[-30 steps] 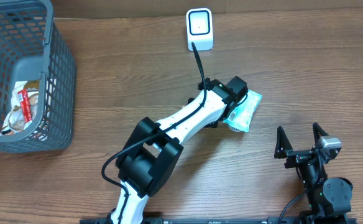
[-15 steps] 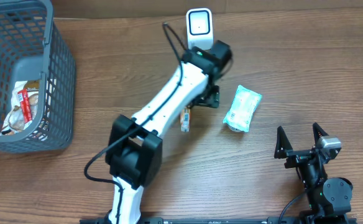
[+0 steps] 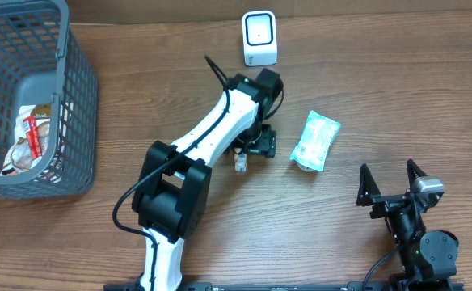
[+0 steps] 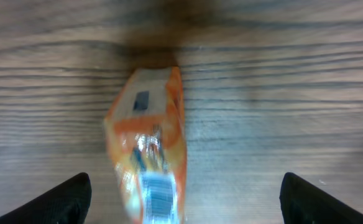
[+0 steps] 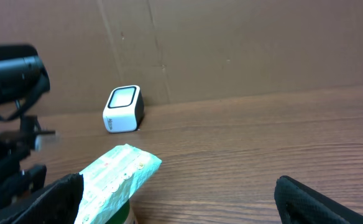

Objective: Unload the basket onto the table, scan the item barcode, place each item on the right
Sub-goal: 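Place the small orange pack on the table and release it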

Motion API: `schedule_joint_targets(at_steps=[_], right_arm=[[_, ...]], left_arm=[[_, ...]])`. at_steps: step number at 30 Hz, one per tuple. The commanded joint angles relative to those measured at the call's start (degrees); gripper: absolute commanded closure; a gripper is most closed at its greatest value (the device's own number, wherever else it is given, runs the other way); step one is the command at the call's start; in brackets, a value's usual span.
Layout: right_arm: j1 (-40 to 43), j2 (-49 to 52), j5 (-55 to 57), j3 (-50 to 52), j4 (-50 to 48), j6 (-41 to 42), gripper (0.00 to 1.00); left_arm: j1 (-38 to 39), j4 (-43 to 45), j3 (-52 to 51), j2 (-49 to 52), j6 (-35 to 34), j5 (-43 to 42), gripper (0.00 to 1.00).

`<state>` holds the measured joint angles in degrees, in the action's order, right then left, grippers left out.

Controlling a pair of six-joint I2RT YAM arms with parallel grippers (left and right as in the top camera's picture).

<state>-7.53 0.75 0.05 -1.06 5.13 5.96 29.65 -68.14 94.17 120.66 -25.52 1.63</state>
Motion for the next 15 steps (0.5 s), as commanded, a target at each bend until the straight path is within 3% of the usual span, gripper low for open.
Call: schedule_joint_targets(at_steps=[1,3,9,13,15], right_arm=[[0.2,-0.15,0.33,0.59,-0.31,-0.24,0.0],[0.2,-0.13,0.33,0.57,-0.31,-0.24,0.0],[0.2,-0.15,0.33,0.59,-0.31,-0.24,0.0],[0.2,-0.15,0.33,0.59,-0.31,-0.24,0.0],[0.2,-0.15,0.33,0.59,-0.31,-0.24,0.0]], left_arm=[[0.07,2.95,-4.2,0.2,-0.48,-1.01,0.14],[-0.17,4.83,-5.62,0.2,-0.48,-1.01,0.19],[-0.17,7.87,-7.04,0.2,-0.74,-0.17,0.51],[-0.17,7.98,-7.04,0.2,-2.16,1.97,0.83],[-0.15,7.93,-7.04,0.2,-2.19,1.92,0.83]])
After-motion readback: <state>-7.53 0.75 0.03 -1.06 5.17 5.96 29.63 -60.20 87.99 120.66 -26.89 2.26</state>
